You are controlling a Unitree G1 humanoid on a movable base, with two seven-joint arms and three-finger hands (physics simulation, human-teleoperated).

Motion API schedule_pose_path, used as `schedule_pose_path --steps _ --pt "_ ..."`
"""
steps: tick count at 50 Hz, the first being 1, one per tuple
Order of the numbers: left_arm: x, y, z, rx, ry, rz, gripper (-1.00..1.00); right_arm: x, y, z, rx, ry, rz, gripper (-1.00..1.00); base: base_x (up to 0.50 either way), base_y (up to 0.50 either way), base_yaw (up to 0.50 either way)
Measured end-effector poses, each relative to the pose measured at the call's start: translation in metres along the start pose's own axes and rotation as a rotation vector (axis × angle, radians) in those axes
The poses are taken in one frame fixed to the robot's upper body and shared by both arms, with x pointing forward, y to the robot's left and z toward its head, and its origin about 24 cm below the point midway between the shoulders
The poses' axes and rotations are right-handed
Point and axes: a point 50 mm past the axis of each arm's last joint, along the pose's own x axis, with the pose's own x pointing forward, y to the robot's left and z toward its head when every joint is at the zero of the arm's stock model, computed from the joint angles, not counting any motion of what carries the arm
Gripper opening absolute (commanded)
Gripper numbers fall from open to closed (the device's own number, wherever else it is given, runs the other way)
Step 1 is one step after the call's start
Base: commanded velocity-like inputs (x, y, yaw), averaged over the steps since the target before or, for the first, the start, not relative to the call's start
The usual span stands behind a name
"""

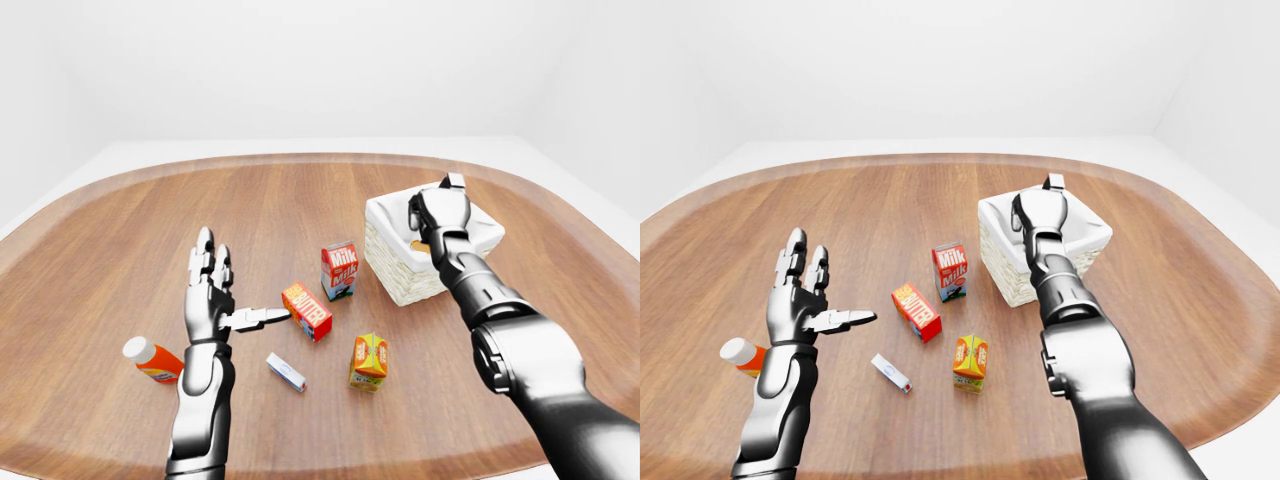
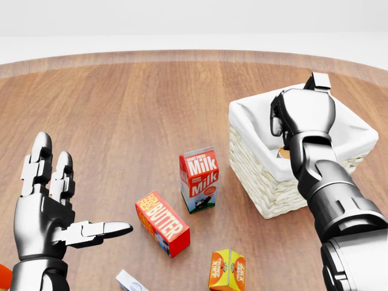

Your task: Pick up the alphabet soup and the tomato sauce, and put them in the basket.

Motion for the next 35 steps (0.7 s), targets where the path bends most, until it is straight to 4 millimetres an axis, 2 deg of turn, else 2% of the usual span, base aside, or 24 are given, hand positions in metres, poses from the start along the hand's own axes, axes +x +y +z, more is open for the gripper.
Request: schedule_pose_path --steps 6,7,8,10,11,35 --pt "0.0000 0.0000 -0.0002 0.000 0.001 0.000 1.00 -0.0003 0.0004 -0.0007 0.002 0.004 0.001 -1.00 0.00 0.00 0.00" --pt "0.0000 0.0000 -0.0002 0.000 0.001 0.000 1.00 -0.0003 0.0004 -0.0008 0.003 0.004 0.001 -0.58 0.00 0.00 0.00" --pt "0.0000 0.0000 -0.0003 0.000 0.001 0.000 1.00 -0.0003 0.0004 -0.0008 0.004 0.005 0.001 -0.49 0.00 0.00 0.00" --pt "0.0000 0.0000 -0.0003 0.000 0.001 0.000 1.00 -0.0003 0.0004 -0.0009 0.007 0.007 0.000 0.43 0.00 0.00 0.00" --pt "0.0000 0.0001 -0.0003 0.000 0.001 0.000 1.00 -0.0002 0.0002 -0.0009 0.009 0.008 -0.002 1.00 0.00 0.00 0.00" --pt "0.0000 0.0001 -0.0005 0.000 0.002 0.000 1.00 0.0019 -0.0035 -0.0009 0.022 0.017 -0.012 1.00 0.00 0.00 0.00"
